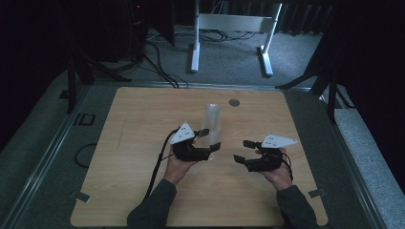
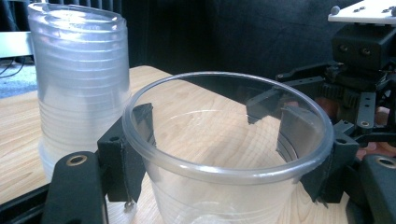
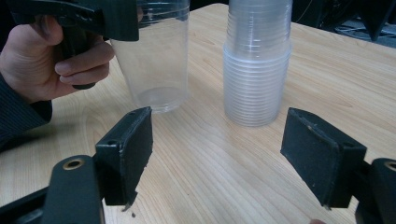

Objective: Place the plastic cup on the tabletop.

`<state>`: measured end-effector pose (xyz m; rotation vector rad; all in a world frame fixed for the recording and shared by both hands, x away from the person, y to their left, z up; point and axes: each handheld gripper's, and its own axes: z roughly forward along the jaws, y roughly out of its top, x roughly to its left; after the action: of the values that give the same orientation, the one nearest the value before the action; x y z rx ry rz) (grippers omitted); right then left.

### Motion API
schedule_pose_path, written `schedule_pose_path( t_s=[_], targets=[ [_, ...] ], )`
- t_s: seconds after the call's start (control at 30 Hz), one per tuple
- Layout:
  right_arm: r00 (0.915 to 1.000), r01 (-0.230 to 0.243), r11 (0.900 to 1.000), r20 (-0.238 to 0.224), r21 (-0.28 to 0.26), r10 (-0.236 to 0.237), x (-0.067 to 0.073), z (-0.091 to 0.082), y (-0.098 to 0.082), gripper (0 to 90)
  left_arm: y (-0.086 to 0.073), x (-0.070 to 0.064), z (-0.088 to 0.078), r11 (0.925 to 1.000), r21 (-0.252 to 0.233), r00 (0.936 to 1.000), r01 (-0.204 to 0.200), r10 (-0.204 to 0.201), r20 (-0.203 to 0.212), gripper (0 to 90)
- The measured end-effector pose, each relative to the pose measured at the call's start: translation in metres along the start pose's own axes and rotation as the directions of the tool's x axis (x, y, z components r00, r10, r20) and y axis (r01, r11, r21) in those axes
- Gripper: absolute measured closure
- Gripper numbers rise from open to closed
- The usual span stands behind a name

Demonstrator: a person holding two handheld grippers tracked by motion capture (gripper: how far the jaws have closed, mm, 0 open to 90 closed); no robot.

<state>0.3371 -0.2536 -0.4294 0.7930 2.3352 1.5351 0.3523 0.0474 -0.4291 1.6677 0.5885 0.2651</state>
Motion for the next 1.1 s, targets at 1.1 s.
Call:
schedule_pose_path(
  t_s=[1.1],
  targets=[
    [0.9999,-0.007,1.000,0.013,-0.005,0.007,-0.002,-0.004,-0.003,24.8,-0.021,0.003,0.005,0.9996,0.027,0.9989,0.000,0.002,-0.048,27.7]
  ],
)
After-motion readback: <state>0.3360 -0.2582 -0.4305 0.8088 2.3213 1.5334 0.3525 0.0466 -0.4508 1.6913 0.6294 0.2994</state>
